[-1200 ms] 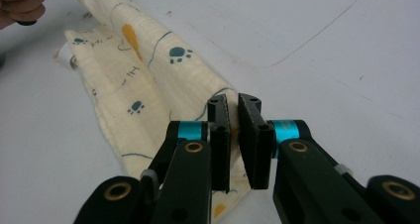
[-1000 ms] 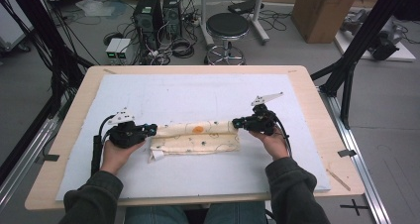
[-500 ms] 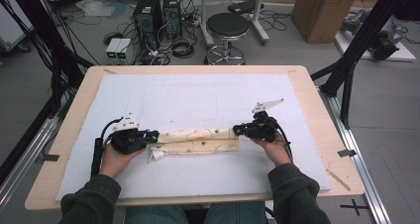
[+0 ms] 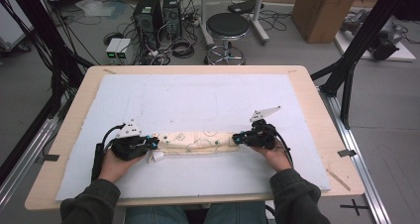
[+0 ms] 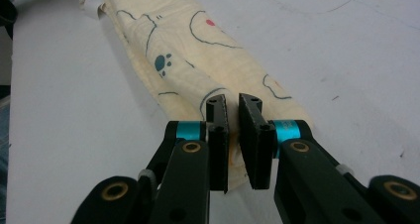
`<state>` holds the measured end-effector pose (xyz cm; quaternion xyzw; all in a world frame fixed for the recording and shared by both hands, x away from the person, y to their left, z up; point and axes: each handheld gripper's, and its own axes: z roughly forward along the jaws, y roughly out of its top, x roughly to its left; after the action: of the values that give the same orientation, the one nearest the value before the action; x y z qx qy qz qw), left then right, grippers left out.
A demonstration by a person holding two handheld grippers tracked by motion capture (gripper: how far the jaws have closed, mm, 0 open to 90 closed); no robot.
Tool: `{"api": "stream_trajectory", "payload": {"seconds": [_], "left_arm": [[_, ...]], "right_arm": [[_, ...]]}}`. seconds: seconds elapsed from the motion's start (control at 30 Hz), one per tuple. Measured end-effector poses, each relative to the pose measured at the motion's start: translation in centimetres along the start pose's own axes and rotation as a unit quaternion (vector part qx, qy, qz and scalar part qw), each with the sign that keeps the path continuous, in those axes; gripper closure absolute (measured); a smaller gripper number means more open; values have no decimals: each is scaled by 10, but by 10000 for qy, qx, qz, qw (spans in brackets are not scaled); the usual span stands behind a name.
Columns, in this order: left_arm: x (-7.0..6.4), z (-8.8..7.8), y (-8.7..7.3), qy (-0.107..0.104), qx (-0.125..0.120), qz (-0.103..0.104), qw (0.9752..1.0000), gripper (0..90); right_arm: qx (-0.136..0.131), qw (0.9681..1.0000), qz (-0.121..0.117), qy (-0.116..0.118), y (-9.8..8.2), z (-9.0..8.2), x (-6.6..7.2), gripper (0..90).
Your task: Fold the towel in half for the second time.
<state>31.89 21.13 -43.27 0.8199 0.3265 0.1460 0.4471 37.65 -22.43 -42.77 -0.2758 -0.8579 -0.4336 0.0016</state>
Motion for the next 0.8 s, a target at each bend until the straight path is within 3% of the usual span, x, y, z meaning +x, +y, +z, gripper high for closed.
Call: {"api": "stream_trajectory", "payload": {"seconds": [0.57, 0.8], "left_arm": [[-4, -2, -11, -132, 117, -1, 9998, 794], [-2, -13, -7, -353, -133, -149, 9992, 598]], "right_arm": [[11, 10000, 50, 7, -14, -1, 7, 769], [-209, 9997, 83, 110, -13, -8, 9, 615]]}}
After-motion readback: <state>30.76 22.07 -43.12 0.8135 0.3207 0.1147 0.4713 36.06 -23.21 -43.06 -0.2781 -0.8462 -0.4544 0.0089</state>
